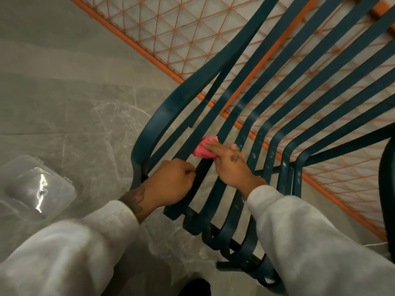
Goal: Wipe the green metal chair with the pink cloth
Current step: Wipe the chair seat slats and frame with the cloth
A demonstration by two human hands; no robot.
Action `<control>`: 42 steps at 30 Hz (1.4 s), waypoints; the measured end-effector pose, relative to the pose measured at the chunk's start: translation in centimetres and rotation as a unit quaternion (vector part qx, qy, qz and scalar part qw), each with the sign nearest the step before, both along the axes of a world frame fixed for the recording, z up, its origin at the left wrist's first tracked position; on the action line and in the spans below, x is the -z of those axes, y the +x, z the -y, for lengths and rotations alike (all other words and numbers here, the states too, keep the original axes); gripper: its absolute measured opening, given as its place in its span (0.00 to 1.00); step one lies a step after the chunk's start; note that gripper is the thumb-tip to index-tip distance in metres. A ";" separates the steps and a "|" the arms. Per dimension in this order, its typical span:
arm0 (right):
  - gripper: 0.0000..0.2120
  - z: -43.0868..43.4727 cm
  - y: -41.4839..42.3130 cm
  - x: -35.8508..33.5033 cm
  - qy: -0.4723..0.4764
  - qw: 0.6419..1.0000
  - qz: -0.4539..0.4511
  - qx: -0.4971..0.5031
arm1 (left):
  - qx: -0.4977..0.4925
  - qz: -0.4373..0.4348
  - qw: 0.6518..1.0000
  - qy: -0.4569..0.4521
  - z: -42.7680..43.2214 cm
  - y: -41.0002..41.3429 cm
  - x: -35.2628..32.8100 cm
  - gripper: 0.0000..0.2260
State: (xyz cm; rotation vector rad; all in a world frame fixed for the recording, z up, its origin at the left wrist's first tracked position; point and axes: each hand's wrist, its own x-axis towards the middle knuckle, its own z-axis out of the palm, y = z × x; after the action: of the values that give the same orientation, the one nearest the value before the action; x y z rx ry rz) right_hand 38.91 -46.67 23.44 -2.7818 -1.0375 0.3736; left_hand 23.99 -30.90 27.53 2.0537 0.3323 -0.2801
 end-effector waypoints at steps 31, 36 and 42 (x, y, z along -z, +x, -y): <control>0.14 1.9 -11.6 -10.8 0.188 0.904 -0.334 0.192 | -0.102 -0.086 0.978 -0.163 -0.3 -1.8 -0.4 0.12; 0.15 5.1 -11.3 -10.9 0.287 0.874 -0.207 0.333 | -0.073 -0.094 0.986 -0.117 -0.2 -3.0 -0.2 0.14; 0.19 5.3 -9.7 -7.7 0.198 0.930 -0.128 0.281 | -0.083 -0.102 0.985 -0.113 0.2 -2.3 0.1 0.15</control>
State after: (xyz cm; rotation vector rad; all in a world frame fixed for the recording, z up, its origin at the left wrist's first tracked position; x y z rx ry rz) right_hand 29.20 -51.97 31.12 -2.4265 -0.1991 0.3782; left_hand 21.66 -31.09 27.40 1.7669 0.5687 -0.4068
